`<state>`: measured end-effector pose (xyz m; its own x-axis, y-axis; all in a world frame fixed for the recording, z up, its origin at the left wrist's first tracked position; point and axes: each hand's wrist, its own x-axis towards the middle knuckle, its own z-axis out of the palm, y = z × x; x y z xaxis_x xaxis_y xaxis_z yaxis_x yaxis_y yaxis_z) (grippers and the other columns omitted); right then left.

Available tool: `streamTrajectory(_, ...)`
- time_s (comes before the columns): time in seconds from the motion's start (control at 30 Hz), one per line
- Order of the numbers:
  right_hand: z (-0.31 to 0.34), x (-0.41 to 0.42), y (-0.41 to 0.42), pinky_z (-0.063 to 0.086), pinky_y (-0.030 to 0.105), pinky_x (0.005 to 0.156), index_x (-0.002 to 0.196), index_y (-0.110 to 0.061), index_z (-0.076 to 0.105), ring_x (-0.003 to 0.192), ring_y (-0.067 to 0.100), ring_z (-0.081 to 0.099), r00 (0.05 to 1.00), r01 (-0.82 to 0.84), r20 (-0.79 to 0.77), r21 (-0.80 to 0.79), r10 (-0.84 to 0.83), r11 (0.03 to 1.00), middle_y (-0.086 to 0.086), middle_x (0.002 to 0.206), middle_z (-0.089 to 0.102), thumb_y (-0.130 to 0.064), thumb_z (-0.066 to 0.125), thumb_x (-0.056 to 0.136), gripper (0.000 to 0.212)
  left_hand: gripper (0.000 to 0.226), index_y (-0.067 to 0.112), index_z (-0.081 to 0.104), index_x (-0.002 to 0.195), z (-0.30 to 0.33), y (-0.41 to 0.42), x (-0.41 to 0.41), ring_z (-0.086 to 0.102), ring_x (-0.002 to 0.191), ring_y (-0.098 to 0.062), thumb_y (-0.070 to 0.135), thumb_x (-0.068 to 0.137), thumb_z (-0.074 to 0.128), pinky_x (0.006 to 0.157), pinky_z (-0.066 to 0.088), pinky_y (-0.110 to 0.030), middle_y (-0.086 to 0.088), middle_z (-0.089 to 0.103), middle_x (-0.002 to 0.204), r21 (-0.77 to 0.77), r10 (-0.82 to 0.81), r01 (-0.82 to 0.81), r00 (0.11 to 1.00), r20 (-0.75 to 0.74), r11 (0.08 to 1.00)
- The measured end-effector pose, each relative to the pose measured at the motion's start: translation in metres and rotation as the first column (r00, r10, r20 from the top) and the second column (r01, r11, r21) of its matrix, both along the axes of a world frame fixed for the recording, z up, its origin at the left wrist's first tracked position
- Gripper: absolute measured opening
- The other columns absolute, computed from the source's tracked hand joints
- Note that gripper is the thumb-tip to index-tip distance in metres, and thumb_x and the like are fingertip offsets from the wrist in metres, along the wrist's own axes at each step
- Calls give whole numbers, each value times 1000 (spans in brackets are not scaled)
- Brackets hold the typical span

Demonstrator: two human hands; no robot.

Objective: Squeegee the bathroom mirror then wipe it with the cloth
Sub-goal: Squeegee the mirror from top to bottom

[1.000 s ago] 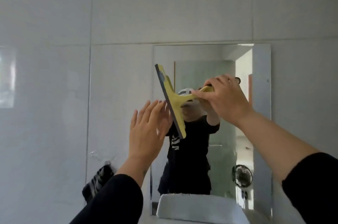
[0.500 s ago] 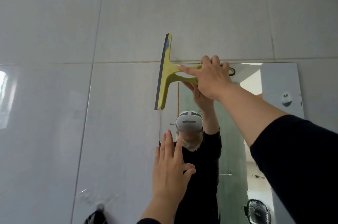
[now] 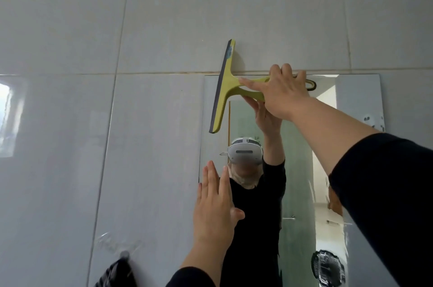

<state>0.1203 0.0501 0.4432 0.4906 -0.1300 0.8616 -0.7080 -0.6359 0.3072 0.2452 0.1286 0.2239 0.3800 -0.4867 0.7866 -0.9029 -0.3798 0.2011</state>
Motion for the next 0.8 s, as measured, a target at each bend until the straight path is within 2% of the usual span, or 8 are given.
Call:
streamTrajectory(0.17,-8,-27,-17,33,45,87,143,-61,6,109,30,34,998,50,39,32,-51,998,7,100,28,-26,27,102,58,95,22,-13,148,1,0,-2,-25,142,-23,45,88,57,119,-2,-35,-8,-29,154,9,13,-13,1000,-14,1000)
streamTrajectory(0.33,-13,-61,-33,33,47,90,144,-60,4,116,34,34,993,102,56,92,-107,990,14,121,38,-19,29,100,65,99,20,-15,148,1,-3,-2,-26,142,-25,48,87,57,118,-1,-34,-10,-30,153,25,63,-63,998,-8,998)
streamTrajectory(0.47,-23,-94,-53,32,49,95,141,-63,3,113,36,41,983,129,98,213,-153,969,15,125,37,-15,32,99,71,101,18,-14,148,2,-6,-5,-23,143,-27,49,85,58,119,3,-35,-14,-27,154,41,95,-95,995,8,995)
streamTrajectory(0.57,-37,-114,-65,35,48,93,140,-65,1,110,38,45,976,98,156,317,-154,943,13,122,36,-15,38,98,75,99,17,-13,148,1,-7,-4,-22,143,-29,49,86,58,119,3,-35,-16,-25,155,42,113,-114,993,31,993)
streamTrajectory(0.67,-49,-123,-70,40,47,92,142,-62,3,112,40,49,966,59,206,416,-157,908,14,130,35,-10,41,94,80,102,16,-12,148,0,-9,-3,-21,143,-29,51,84,59,118,3,-36,-17,-24,155,34,113,-115,993,38,993)
streamTrajectory(0.8,-67,-121,-76,42,46,93,145,-56,4,119,41,49,941,-37,308,498,-137,867,15,141,34,-20,37,98,68,103,17,-10,149,-1,-10,0,-22,143,-27,50,83,61,119,7,-37,-16,-23,155,18,88,-88,996,28,996)
